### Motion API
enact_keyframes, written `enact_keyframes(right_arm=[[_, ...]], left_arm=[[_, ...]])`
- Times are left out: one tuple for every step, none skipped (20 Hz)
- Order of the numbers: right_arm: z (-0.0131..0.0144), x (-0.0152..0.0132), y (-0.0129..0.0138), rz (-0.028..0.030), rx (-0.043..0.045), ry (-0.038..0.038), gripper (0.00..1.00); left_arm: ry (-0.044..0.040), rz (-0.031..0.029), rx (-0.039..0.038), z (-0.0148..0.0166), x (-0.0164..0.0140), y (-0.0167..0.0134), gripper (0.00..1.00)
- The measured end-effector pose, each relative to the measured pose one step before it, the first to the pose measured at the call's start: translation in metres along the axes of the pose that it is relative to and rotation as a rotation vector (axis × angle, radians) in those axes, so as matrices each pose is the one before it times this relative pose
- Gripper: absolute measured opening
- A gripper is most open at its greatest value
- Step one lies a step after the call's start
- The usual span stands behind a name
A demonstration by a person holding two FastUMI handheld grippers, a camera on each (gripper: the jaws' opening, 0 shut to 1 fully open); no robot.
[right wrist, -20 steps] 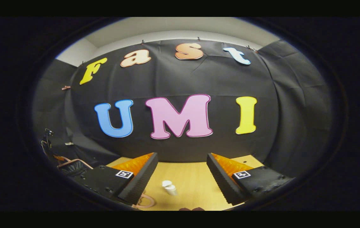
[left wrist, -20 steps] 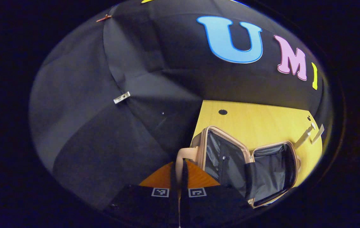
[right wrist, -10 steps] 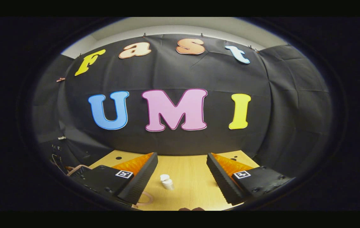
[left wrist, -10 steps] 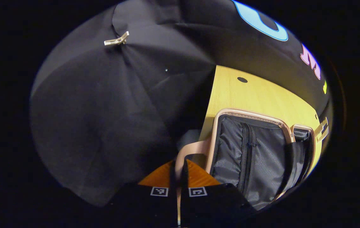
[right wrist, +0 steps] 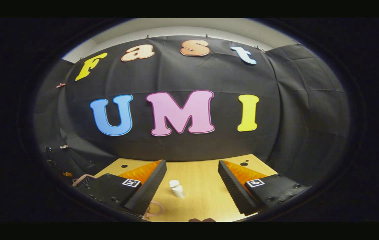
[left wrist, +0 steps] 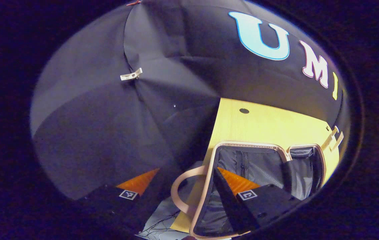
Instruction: First open the suitcase, pack the skin care products into it, and then close the suitcase.
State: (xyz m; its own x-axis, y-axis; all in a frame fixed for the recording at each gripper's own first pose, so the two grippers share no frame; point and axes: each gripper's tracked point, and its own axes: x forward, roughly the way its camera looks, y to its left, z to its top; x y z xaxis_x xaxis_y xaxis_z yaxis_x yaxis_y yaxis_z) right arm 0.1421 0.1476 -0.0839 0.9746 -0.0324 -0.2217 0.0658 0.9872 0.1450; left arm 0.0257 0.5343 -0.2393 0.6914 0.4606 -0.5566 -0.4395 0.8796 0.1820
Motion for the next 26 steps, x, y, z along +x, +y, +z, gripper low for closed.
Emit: enact_keyframes(right_arm=[[0.00238, -0.00315, -0.00097, -0.00413, -0.01848, -0.01831, 0.98], [0.00056, -0.00070, -0.00108, -0.00085, -0.01823, -0.01153, 0.98], [-0.00012, -0.00141, 0.00038, 0.00126, -0.01542, -0.00319, 0.98], [-0.00119, -0.00016, 0.00117, 0.00309, -0.00909, -0.00216, 0.98], [-0.00039, -0.00075, 0.00100, 0.00291, -0.00396, -0.00025, 0.98], [-0.00089, 0.00038, 0.00091, 0.00312, 0.00102, 0.00089, 0.98], [-0.00104, 0.00015, 0.00160, 0.00483, 0.00044, 0.00294, 0.98], [-0.00075, -0.00025, -0.00006, 0.00099, -0.00372, 0.00074, 0.98], [-0.00073, 0.00012, -0.00169, 0.00054, -0.00913, 0.00161, 0.98], [0.00100, -0.00052, -0.00145, -0.00016, -0.01083, -0.00356, 0.98], [0.00143, -0.00106, -0.00146, 0.00042, -0.00562, -0.00445, 0.99], [0.00114, -0.00054, -0.00225, 0.00187, -0.00251, -0.00437, 0.98], [-0.00090, -0.00111, -0.00285, 0.00049, -0.00087, 0.00070, 0.98], [-0.00103, -0.00159, -0.00374, -0.00107, -0.00083, -0.00159, 0.98], [-0.00114, -0.00021, -0.00588, -0.00371, 0.00046, -0.00246, 0.98], [-0.00303, -0.00092, -0.00627, -0.00596, 0.00227, 0.00016, 0.97], [-0.00590, -0.00110, -0.00630, -0.00646, 0.00440, 0.00641, 0.96], [-0.00793, 0.00072, -0.00721, -0.00392, 0.00607, 0.01360, 0.96], [-0.00910, 0.00256, -0.00745, -0.00345, 0.00581, 0.01834, 0.96], [-0.00844, 0.00388, -0.00867, -0.00416, 0.00260, 0.01089, 0.96], [-0.00840, 0.00601, -0.00874, -0.00624, -0.00020, 0.01306, 0.96], [-0.01058, 0.00674, -0.00922, -0.00140, -0.00195, 0.01787, 0.96], [-0.01005, 0.00820, -0.00844, -0.00123, -0.00582, 0.01123, 0.96], [-0.01098, 0.00942, -0.00773, 0.00160, -0.00814, 0.01158, 0.96], [-0.01187, 0.01192, -0.00898, -0.00518, -0.01244, 0.01067, 0.96], [-0.01397, 0.01485, -0.01269, -0.01353, -0.02157, 0.01829, 0.96]], left_arm=[[-0.04668, 0.00034, -0.00029, 0.02011, -0.01592, -0.01020, 0.92], [-0.06653, -0.01967, -0.01249, 0.02594, -0.01756, -0.01703, 0.92], [-0.06168, -0.03562, -0.01830, 0.02756, -0.01338, -0.01907, 0.92], [-0.05757, -0.03123, -0.01574, 0.02361, -0.01412, -0.01987, 0.93], [-0.06358, -0.00192, -0.00520, 0.02357, -0.01201, -0.01094, 0.97], [-0.08054, 0.02698, 0.00279, 0.02545, -0.01102, -0.00335, 0.98], [-0.09300, 0.02082, 0.00529, 0.02942, -0.00889, -0.00540, 0.97], [-0.07450, 0.02303, -0.00991, 0.02427, -0.01004, -0.00381, 0.97], [-0.06668, 0.00840, -0.02637, 0.02279, -0.01000, -0.01076, 0.96], [-0.05247, -0.02594, -0.02250, 0.02137, -0.00823, -0.01562, 0.97], [-0.03594, -0.03153, -0.01107, 0.01896, -0.00870, -0.01738, 0.97], [-0.01912, -0.02901, 0.00190, 0.01802, -0.00240, -0.02019, 0.96], [0.00148, -0.02309, 0.00743, 0.00993, -0.00759, -0.01638, 0.96], [0.01776, -0.02758, 0.00181, -0.00260, -0.00317, -0.02074, 0.97], [0.01464, -0.03408, -0.01170, -0.00536, -0.00171, -0.01885, 0.96], [0.02192, -0.04295, -0.01909, -0.00878, 0.00086, -0.01990, 0.96], [0.01509, -0.03795, -0.02300, -0.00895, 0.00119, -0.02200, 0.97], [0.01227, -0.03521, -0.02040, -0.00939, 0.00674, -0.02182, 0.96], [0.00449, -0.05122, -0.01782, -0.00790, 0.00610, -0.02723, 0.97], [-0.00373, -0.05902, -0.01044, -0.00833, 0.00711, -0.02877, 0.96], [-0.00375, -0.05408, 0.00214, -0.00909, 0.00819, -0.02882, 0.96], [0.00350, -0.04691, 0.01700, -0.01493, 0.00938, -0.02747, 0.96], [0.00766, -0.04451, 0.02436, -0.01538, 0.01099, -0.02710, 0.96], [0.02457, -0.05285, 0.01743, -0.02118, 0.01245, -0.02613, 0.96], [0.03240, -0.04908, 0.00266, -0.02273, 0.01557, -0.02577, 0.96], [0.05641, -0.00994, -0.00093, -0.02991, 0.01285, -0.01518, 0.96]])
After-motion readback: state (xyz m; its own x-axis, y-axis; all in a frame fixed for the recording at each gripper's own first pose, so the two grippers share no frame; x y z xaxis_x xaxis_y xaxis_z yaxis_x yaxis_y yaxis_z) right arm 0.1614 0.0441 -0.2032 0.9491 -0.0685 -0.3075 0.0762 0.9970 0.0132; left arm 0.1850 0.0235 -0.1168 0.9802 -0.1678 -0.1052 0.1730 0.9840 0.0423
